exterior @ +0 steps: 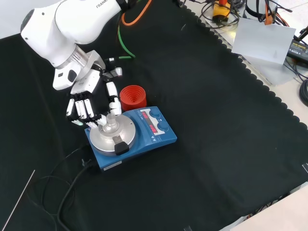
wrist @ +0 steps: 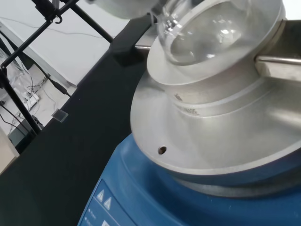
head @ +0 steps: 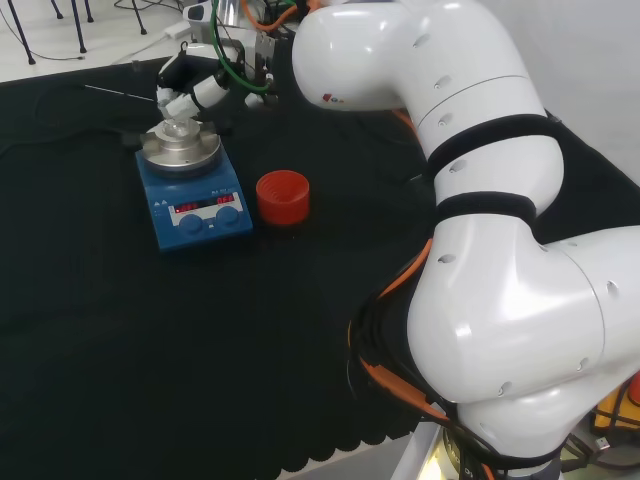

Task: Place the round-bottom flask on the heater.

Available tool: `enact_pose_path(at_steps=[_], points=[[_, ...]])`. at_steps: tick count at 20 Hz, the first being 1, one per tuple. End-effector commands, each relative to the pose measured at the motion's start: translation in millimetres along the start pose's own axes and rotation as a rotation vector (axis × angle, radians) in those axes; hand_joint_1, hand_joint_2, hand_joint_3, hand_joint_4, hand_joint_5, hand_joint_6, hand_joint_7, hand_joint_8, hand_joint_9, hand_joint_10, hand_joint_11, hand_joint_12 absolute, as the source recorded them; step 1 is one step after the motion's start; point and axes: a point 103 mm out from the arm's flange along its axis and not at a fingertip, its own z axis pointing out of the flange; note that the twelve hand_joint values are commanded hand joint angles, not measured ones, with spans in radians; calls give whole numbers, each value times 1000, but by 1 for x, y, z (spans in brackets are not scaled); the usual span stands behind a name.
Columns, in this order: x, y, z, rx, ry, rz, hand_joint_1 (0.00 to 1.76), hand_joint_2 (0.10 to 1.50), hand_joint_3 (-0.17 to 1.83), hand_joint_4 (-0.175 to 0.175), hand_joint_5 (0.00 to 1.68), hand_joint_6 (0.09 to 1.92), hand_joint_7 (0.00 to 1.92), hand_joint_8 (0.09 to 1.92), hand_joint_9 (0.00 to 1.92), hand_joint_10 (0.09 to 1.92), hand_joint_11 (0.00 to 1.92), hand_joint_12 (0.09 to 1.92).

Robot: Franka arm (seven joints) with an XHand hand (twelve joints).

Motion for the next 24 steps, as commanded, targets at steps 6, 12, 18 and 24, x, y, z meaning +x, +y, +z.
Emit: enact_pose_path(at_steps=[6, 12, 18, 24], points=[[2, -3, -2, -5, -8, -4, 888, 848, 99, -15, 691, 890, 676, 698, 716, 845, 147, 1464], [0, -14, -8, -18, -21, 9, 887, 837, 122, -12, 740, 862, 682, 708, 712, 854, 147, 1472], [2, -23, -18, -22, -49, 16, 888, 788, 227, -11, 765, 830, 692, 704, 720, 850, 157, 1465], [18, -31, -39, 27, -166, 31, 918, 708, 404, -9, 772, 828, 708, 707, 787, 836, 276, 1432]])
